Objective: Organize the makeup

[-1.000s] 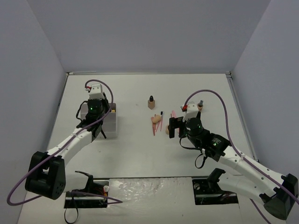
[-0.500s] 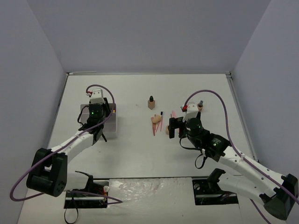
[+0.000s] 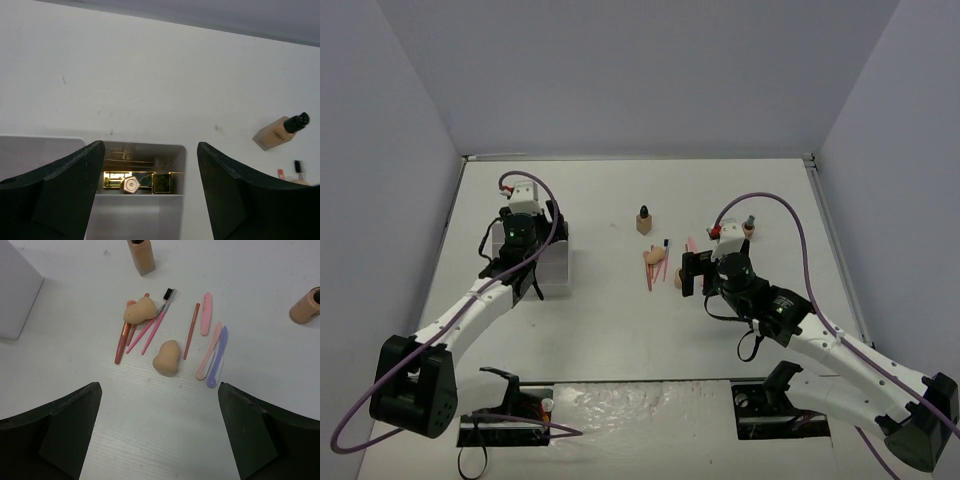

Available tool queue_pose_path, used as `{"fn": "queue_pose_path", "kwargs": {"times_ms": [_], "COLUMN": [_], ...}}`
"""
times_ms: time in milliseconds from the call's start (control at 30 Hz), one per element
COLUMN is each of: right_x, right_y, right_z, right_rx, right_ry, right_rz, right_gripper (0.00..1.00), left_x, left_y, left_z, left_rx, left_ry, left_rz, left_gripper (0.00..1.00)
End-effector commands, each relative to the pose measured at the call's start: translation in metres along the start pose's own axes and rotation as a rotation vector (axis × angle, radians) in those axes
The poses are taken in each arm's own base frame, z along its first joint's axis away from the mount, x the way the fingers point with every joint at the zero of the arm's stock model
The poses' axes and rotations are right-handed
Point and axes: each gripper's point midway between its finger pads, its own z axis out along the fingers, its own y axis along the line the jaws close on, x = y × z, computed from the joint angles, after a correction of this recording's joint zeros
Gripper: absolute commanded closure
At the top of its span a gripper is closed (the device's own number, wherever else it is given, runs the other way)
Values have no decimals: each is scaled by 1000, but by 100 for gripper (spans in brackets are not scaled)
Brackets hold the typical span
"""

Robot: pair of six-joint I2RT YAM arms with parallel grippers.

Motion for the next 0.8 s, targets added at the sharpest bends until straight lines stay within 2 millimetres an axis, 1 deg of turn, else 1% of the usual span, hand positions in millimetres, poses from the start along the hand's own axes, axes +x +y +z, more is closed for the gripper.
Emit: {"fn": "queue_pose_path", "kwargs": {"times_ms": [0,33,67,167,267,300,367,400,467,533,567,600,633,700,767], "right_x": [-28,-28,-29,-31,-33,-32,-34,-34,-35,-35,-36,-36,-36,-36,-36], "right_y": [7,7,6,4,1,1,0,0,0,-1,-1,-2,-2,-2,-3], "right_z": [-3,-3,-3,-5,-6,-6,-8,-9,-11,-12,-14,-15,-15,-17,-19], "right_rx": [-23,-23,-20,-13,-2,1,2,1,-1,-2,-5,-7,-7,-11,-12], "right_ry": [-81,-82,-84,-95,-107,-105,-116,-119,-123,-129,-133,-137,-137,-136,-137], "right_rz": [37,37,39,44,46,44,48,50,52,53,55,55,57,57,59], "right_gripper": [0,0,0,0,0,0,0,0,0,0,0,0,0,0,0], "left_x": [-57,-56,-55,-42,-17,-14,7,16,31,52,59,57,71,83,91], "left_y": [-42,-48,-60,-101,-145,-148,-182,-195,-207,-222,-228,-236,-239,-249,-256], "left_z": [-18,-20,-23,-31,-41,-38,-44,-45,-39,-33,-30,-27,-22,-14,-8], "left_rx": [166,181,228,340,430,430,491,511,521,535,539,548,548,554,553], "left_ry": [-20,4,31,138,267,287,359,391,436,488,503,500,532,560,578], "left_rz": [-42,-41,-36,-3,43,49,87,100,116,141,150,152,164,174,182], "left_gripper": [26,26,25,22,20,20,20,21,21,21,21,21,22,22,25]}}
